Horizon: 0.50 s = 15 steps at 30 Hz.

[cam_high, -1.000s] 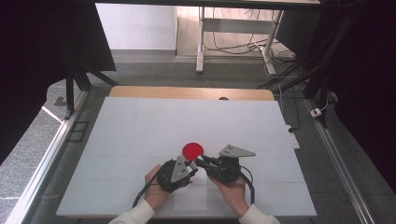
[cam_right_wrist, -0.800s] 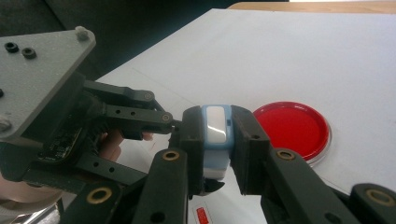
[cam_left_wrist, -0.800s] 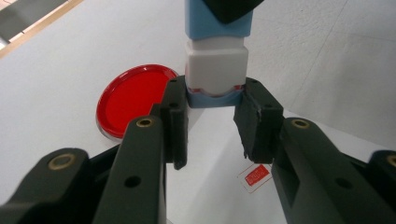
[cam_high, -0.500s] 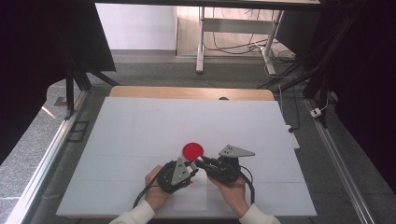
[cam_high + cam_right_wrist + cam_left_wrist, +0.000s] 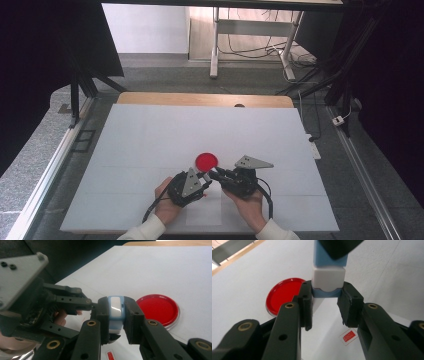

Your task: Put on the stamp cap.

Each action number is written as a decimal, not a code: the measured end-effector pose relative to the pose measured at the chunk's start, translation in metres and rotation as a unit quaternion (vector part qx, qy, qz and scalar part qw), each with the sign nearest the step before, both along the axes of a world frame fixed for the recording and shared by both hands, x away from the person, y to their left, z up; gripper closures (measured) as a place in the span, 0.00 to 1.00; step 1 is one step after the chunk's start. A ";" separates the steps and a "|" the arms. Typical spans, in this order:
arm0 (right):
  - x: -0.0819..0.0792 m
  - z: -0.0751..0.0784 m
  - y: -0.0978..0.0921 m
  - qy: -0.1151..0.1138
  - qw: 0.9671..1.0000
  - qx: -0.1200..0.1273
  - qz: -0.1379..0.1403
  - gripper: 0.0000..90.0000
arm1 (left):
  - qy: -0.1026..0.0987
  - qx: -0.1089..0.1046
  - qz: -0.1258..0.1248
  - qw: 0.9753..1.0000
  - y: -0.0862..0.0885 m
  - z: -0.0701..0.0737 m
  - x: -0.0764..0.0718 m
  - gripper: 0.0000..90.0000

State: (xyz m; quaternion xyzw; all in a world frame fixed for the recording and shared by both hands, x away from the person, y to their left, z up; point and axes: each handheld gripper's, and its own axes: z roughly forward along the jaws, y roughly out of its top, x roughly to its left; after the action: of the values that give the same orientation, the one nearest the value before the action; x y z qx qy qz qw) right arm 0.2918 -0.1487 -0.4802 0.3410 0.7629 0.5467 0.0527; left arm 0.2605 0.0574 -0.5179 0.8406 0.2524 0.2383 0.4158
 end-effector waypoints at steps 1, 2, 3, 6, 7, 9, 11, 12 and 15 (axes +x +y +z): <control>0.000 0.000 0.000 -0.002 1.000 -0.001 0.000 0.84 | 0.003 -0.003 -0.002 1.000 0.001 0.000 0.001 0.73; 0.000 0.000 -0.001 -0.002 1.000 -0.002 0.001 0.84 | 0.004 -0.003 -0.002 1.000 0.001 -0.001 0.001 0.72; 0.001 0.000 -0.001 -0.001 1.000 0.000 0.001 0.84 | 0.005 -0.004 -0.003 1.000 0.001 -0.001 0.001 0.72; 0.001 -0.001 -0.001 -0.002 1.000 -0.002 0.004 0.84 | 0.013 -0.008 -0.004 1.000 0.002 -0.002 0.002 0.70; 0.001 -0.001 -0.001 -0.003 1.000 -0.002 0.005 0.83 | 0.016 -0.008 -0.002 1.000 0.002 -0.002 0.003 0.69; 0.000 -0.001 0.000 -0.009 1.000 -0.004 0.007 0.83 | 0.022 -0.008 -0.002 1.000 0.003 -0.002 0.004 0.66; 0.000 -0.001 0.000 -0.015 1.000 -0.003 0.010 0.83 | 0.033 -0.010 0.001 0.999 0.005 -0.002 0.005 0.65; 0.000 -0.001 0.000 -0.016 1.000 -0.002 0.011 0.83 | 0.039 -0.012 0.003 0.999 0.005 -0.002 0.005 0.64; 0.001 0.000 -0.002 -0.019 1.000 -0.003 0.011 0.83 | 0.053 -0.018 0.004 0.998 0.009 -0.001 0.006 0.59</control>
State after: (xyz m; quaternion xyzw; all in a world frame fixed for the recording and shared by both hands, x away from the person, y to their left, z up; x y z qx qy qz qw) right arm 0.2926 -0.1505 -0.4802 0.3217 0.7670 0.5517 0.0620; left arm 0.2668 0.0659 -0.5192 0.8437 0.2816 0.1903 0.4155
